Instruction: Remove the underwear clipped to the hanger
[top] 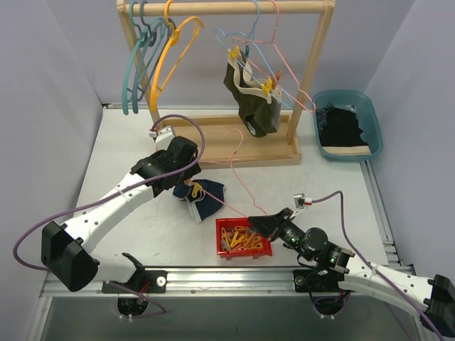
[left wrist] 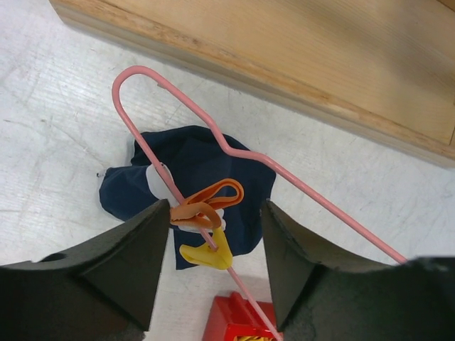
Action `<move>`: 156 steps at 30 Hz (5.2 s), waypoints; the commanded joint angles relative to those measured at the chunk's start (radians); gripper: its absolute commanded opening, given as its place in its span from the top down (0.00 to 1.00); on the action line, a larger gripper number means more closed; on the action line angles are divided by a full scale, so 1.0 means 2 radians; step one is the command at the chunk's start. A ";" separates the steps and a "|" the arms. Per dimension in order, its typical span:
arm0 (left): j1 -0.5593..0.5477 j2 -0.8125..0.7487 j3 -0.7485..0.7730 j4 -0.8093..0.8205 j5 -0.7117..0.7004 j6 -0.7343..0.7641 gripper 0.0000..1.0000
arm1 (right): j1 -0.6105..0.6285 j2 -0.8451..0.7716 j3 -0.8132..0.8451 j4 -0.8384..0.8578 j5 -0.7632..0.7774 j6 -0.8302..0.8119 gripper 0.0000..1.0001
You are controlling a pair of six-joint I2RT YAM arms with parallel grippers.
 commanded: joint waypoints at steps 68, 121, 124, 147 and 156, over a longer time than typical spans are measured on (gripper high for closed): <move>-0.009 -0.017 0.066 0.019 0.025 0.046 0.15 | 0.002 -0.060 0.067 0.022 -0.038 -0.071 1.00; -0.010 -0.159 -0.116 0.190 0.236 0.083 0.97 | 0.002 -0.123 0.151 -0.276 0.161 -0.045 1.00; -0.038 -0.145 -0.146 0.241 0.317 0.080 0.97 | 0.002 -0.147 0.161 -0.314 0.184 -0.055 1.00; -0.223 0.016 -0.071 0.168 0.250 0.184 0.03 | 0.002 -0.150 0.189 -0.390 0.178 -0.049 1.00; -0.219 -0.044 -0.073 0.173 0.091 0.228 0.06 | 0.002 -0.167 0.197 -0.397 0.162 -0.044 1.00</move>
